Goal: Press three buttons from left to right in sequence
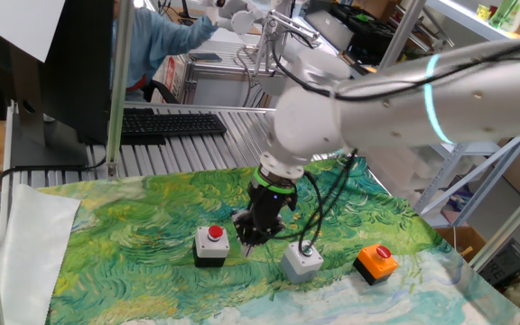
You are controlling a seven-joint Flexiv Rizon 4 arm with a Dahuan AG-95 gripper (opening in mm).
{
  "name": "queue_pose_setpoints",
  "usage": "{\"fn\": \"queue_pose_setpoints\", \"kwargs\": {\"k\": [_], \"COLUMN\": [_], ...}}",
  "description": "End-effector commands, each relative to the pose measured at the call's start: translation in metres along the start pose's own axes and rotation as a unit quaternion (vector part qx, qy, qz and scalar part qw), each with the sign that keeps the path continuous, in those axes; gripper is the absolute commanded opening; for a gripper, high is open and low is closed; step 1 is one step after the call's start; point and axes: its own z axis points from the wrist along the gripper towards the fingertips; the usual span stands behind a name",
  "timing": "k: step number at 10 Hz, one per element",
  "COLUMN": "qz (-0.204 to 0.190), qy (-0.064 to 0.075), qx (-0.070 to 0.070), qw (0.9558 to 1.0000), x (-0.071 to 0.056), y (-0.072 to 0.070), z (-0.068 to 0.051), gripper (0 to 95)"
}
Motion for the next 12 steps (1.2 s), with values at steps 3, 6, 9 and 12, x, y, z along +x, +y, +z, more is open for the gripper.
{"fn": "queue_pose_setpoints", "kwargs": {"k": [3,6,9,12], "qz": [0.010,0.004,0.004,-0.039], "qy": [-0.046,-0.063,-0.084,-0.077], "qx": [-0.018,-0.019,-0.018,0.012], "qw": [0.9987,0.9979,0.9963,0.9962], "x": [0.005,0.013,0.028,0.027], "y": [-0.005,0.000,0.007,0.007], "z": [-0.001,0.005,0.017,0.017], "gripper": [0.0,0.0,0.0,0.0]}}
